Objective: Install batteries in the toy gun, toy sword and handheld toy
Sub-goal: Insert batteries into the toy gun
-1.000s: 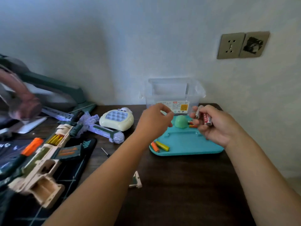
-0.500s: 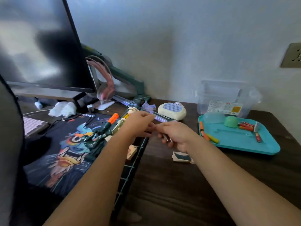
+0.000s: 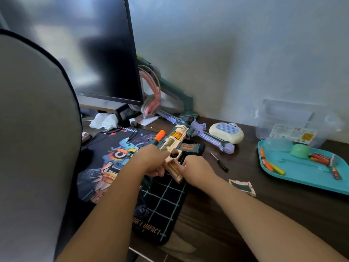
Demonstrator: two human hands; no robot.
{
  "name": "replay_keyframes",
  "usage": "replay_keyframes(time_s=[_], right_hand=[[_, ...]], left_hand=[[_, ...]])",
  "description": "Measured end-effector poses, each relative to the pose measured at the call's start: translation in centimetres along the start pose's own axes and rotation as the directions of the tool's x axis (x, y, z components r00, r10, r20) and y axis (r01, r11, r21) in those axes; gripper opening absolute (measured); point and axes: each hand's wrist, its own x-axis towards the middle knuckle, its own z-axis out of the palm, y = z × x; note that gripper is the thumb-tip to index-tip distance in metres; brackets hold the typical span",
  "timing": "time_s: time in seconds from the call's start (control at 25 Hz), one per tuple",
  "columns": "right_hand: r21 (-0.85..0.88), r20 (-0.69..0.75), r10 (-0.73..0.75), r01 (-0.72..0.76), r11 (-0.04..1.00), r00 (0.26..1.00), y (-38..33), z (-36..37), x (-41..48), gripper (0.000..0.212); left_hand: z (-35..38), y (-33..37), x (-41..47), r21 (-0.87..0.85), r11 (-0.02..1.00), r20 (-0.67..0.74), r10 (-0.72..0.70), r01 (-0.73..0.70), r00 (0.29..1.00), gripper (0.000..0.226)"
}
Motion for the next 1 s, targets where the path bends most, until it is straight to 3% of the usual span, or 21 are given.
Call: replay_keyframes(time_s=[0.12, 0.24, 0.36, 0.48, 0.52, 0.56, 0.6, 0.64, 0.68, 0.76, 0.8, 0.84, 0.88, 0.92, 0.96, 1.0], right_hand=[[0.065, -0.147, -0.008, 0.017, 0.998, 0.989, 0.3, -0.1, -1.4, 0.028], [0.120, -0.237, -0.003, 0.032, 0.992, 0.971, 1.0, -1.2, -2.6, 0.027], [0.164, -0.371, 0.007, 0.058, 0.985, 0.928, 2.1, -2.9, -3.6, 0.029], [0.263, -0.487, 0.055, 0.086, 0.961, 0.872, 3.6, -4.9, -4.6, 0.023], [0.282, -0.517, 0.066, 0.097, 0.955, 0.854, 4.0, -5.5, -4.9, 0.022], [0.285, -0.543, 0.069, 0.106, 0.953, 0.837, 4.4, -5.9, -5.2, 0.023], [0.279, -0.559, 0.064, 0.115, 0.953, 0.827, 4.8, -6.1, -5.6, 0.022], [0.269, -0.559, 0.056, 0.117, 0.956, 0.827, 5.3, -6.3, -5.9, 0.021], [0.262, -0.543, 0.056, 0.105, 0.959, 0.838, 5.9, -6.5, -6.2, 0.020], [0.418, -0.465, 0.160, 0.057, 0.907, 0.871, 7.1, -7.3, -6.6, 0.019], [0.635, -0.385, 0.297, 0.017, 0.773, 0.874, 8.0, -7.9, -6.8, 0.020], [0.867, -0.230, 0.438, -0.021, 0.497, 0.869, 8.9, -8.6, -6.9, 0.021], [0.991, -0.030, 0.492, -0.037, 0.125, 0.870, 9.8, -9.3, -7.1, 0.021], [0.978, 0.125, 0.474, -0.027, -0.208, 0.872, 10.9, -9.8, -7.3, 0.019], [0.907, 0.211, 0.433, -0.011, -0.420, 0.876, 12.1, -9.8, -7.5, 0.019], [0.851, 0.247, 0.398, 0.000, -0.526, 0.883, 12.9, -9.7, -7.9, 0.023]], left_hand=[[1.4, 0.9, -1.6, 0.139, 0.990, 0.148, -0.034, 0.014, 0.988, 0.066], [3.3, 2.1, -3.1, 0.186, 0.983, 0.163, -0.030, -0.001, 0.986, 0.074], [5.7, 2.8, -3.6, 0.044, 0.992, -0.021, 0.115, -0.114, 0.993, 0.066], [8.9, 3.6, -2.9, -0.171, 0.928, -0.254, 0.284, -0.332, 0.925, 0.055], [9.8, 4.3, -2.4, -0.363, 0.853, -0.246, 0.301, -0.375, 0.921, 0.051], [10.6, 5.2, -1.9, -0.622, 0.697, -0.182, 0.314, -0.357, 0.932, 0.046], [11.2, 6.3, -1.3, -0.856, 0.455, -0.087, 0.343, -0.246, 0.935, 0.041], [11.6, 7.2, -0.8, -0.976, 0.203, 0.005, 0.382, -0.078, 0.924, 0.038], [12.1, 8.2, -0.4, -0.998, 0.031, 0.065, 0.413, 0.057, 0.908, 0.036], [13.5, 9.4, 0.4, -0.984, -0.082, 0.111, 0.408, 0.157, 0.906, 0.030], [14.3, 9.8, 0.6, -0.980, -0.110, 0.110, 0.403, 0.167, 0.909, 0.029], [14.9, 10.1, 0.8, -0.978, -0.124, 0.105, 0.398, 0.167, 0.911, 0.029], [15.3, 10.3, 1.0, -0.978, -0.128, 0.100, 0.393, 0.162, 0.914, 0.027], [15.6, 10.5, 1.3, -0.979, -0.123, 0.101, 0.395, 0.162, 0.913, 0.024], [15.8, 10.6, 1.5, -0.981, -0.112, 0.103, 0.400, 0.160, 0.911, 0.021], [15.9, 10.6, 1.6, -0.983, -0.102, 0.099, 0.409, 0.153, 0.907, 0.021]])
